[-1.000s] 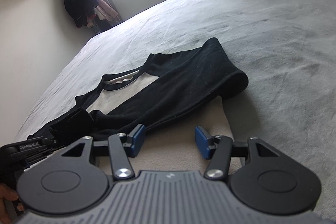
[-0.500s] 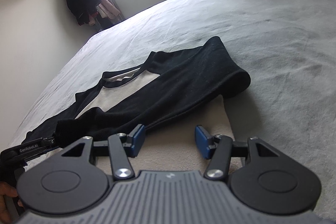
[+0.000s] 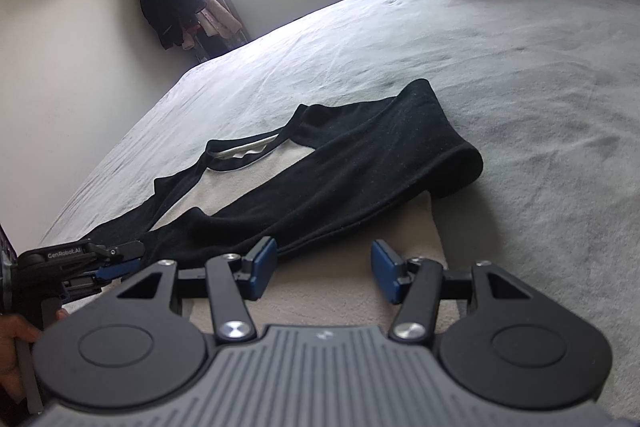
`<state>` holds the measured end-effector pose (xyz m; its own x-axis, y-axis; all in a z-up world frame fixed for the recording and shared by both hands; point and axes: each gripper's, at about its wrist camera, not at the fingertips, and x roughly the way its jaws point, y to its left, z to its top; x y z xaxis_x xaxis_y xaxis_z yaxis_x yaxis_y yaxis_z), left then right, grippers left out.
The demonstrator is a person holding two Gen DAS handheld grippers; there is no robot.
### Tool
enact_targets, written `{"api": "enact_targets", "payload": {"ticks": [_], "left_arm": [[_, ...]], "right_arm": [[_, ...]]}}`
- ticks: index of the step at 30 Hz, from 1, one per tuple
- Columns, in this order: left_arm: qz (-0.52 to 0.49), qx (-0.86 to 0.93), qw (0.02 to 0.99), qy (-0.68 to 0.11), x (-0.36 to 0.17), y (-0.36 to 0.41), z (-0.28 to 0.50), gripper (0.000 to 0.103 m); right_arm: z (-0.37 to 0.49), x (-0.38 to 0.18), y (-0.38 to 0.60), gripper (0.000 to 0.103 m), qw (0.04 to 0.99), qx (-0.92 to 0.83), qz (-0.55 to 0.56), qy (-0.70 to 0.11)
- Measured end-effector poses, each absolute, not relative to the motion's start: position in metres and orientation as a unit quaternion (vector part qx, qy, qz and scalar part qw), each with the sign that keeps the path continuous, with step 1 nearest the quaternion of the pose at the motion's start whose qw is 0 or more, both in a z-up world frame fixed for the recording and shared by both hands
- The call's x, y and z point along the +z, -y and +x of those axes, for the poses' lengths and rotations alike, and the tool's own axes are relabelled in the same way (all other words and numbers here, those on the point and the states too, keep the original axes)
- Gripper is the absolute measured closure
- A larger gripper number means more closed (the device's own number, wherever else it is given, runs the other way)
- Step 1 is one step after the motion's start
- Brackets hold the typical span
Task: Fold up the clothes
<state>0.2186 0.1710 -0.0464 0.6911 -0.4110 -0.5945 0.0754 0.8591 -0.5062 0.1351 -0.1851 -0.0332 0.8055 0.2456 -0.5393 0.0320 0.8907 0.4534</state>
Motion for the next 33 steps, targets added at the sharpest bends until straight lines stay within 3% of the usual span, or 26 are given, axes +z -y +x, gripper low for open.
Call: {"api": "enact_targets", "payload": {"ticks": [3,5,10,16,27,33], "left_arm": [[-0.256,-0.136,0.881,-0.374,-0.049,-0.173,0.225,0.069],[-0.276,-0.141,0.872,-0.380,-0.050,-0.172,0.227,0.078],[-0.271,-0.116,0.871,-0.393,-0.045,-0.166,0.225,0.080],[-0.233,-0.091,0.877,-0.410,-0.034,-0.169,0.225,0.064],[-0.296,-0.100,0.831,-0.461,-0.035,-0.189,0.225,0.064],[-0.304,-0.108,0.824,-0.466,-0.034,-0.192,0.226,0.057]], "right_arm": [[0.135,-0.035,0.188,0.046,0.917,0.067,0.248,-0.305],[0.136,-0.036,0.190,0.046,0.912,0.072,0.265,-0.306],[0.135,-0.039,0.190,0.046,0.904,0.073,0.285,-0.309],[0.134,-0.037,0.191,0.046,0.904,0.077,0.289,-0.307],[0.135,-0.024,0.158,0.046,0.893,0.135,0.294,-0.313],[0.146,-0.007,0.085,0.048,0.925,0.176,0.149,-0.303]]}}
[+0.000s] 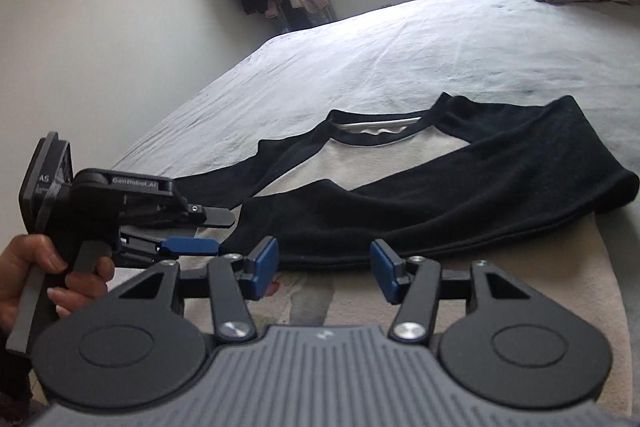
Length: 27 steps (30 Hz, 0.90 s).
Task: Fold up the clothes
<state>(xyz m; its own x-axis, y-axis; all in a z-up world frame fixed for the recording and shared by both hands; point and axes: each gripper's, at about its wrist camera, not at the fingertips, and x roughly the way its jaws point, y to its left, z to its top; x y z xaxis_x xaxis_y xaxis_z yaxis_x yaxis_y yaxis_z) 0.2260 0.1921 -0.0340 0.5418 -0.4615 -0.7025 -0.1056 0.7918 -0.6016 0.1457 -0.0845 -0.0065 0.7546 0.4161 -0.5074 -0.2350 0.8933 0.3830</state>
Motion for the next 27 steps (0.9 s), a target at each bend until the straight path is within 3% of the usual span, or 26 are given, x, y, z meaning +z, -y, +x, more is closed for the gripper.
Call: {"api": "enact_targets", "payload": {"ticks": [15,20,27], "left_arm": [[-0.357,-0.128,0.794,-0.474,-0.036,-0.208,0.230,0.054],[-0.358,-0.132,0.789,-0.482,-0.039,-0.204,0.232,0.054],[-0.386,-0.135,0.769,-0.492,-0.050,-0.200,0.236,0.054]], "right_arm": [[0.185,-0.029,-0.031,0.063,0.919,0.232,-0.009,-0.319],[0.189,-0.035,-0.043,0.090,0.925,0.213,-0.062,-0.307],[0.182,-0.020,-0.034,0.090,0.932,0.219,-0.040,-0.285]]}}
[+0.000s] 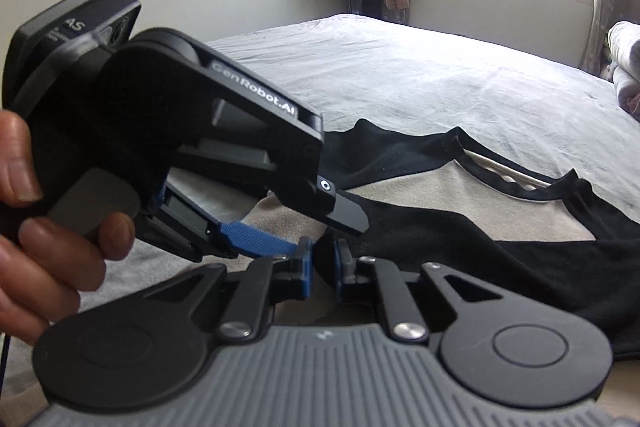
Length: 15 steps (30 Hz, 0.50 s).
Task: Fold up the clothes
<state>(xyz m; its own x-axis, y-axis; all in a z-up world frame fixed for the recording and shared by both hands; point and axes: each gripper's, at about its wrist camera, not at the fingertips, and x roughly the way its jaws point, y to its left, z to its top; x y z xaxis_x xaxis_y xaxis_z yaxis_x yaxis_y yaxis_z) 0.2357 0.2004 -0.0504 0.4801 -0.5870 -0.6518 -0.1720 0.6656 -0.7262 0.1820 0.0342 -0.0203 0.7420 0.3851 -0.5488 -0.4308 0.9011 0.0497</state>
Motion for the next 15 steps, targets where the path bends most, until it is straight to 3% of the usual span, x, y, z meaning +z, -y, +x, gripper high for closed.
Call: {"api": "enact_targets", "payload": {"ticks": [4,6,7,8,11,13,15], "left_arm": [[-0.409,-0.145,0.761,-0.482,-0.055,-0.193,0.237,0.057],[-0.415,-0.153,0.764,-0.470,-0.056,-0.189,0.238,0.075],[-0.413,-0.157,0.768,-0.464,-0.055,-0.186,0.239,0.089],[-0.407,-0.159,0.773,-0.459,-0.054,-0.183,0.241,0.096],[-0.377,-0.165,0.798,-0.441,-0.046,-0.175,0.244,0.098],[-0.357,-0.169,0.816,-0.422,-0.037,-0.173,0.245,0.098],[-0.341,-0.173,0.832,-0.401,-0.028,-0.173,0.245,0.098]], "right_arm": [[0.182,-0.012,-0.025,0.090,0.929,0.236,-0.011,-0.285],[0.182,-0.011,-0.020,0.090,0.927,0.239,0.005,-0.290],[0.183,-0.011,-0.017,0.090,0.925,0.240,0.013,-0.293],[0.183,-0.011,-0.014,0.085,0.925,0.239,0.021,-0.295],[0.178,-0.012,0.008,0.080,0.919,0.232,0.082,-0.307],[0.174,-0.014,0.029,0.051,0.911,0.224,0.142,-0.315],[0.171,-0.020,0.049,0.046,0.904,0.213,0.192,-0.316]]}}
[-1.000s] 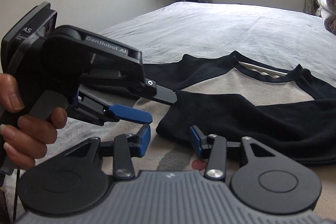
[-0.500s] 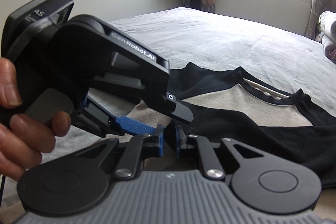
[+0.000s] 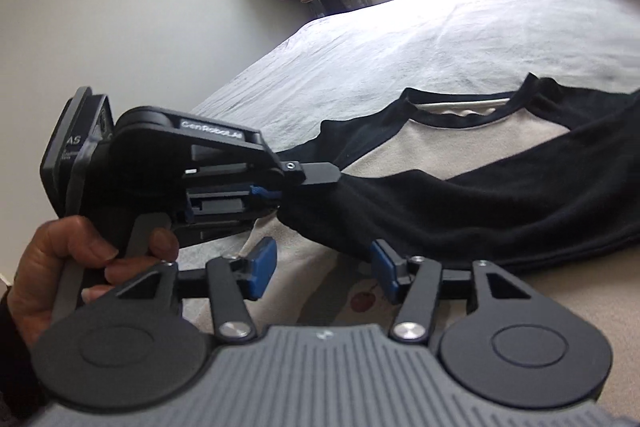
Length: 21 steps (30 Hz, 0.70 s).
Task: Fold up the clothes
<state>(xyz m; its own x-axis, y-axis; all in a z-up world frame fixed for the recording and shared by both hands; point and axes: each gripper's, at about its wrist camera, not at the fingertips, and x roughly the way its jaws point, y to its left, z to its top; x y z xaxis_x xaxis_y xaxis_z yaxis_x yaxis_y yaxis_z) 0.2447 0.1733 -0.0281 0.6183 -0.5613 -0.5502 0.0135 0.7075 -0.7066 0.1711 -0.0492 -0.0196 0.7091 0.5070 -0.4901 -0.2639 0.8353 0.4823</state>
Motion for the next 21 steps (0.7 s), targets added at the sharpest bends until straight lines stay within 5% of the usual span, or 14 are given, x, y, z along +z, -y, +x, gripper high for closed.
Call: {"api": "enact_targets", "payload": {"ticks": [21], "left_arm": [[-0.225,-0.136,0.910,-0.322,0.015,-0.197,0.268,0.098]], "right_arm": [[0.167,-0.047,0.204,0.045,0.832,0.053,0.505,-0.224]]}}
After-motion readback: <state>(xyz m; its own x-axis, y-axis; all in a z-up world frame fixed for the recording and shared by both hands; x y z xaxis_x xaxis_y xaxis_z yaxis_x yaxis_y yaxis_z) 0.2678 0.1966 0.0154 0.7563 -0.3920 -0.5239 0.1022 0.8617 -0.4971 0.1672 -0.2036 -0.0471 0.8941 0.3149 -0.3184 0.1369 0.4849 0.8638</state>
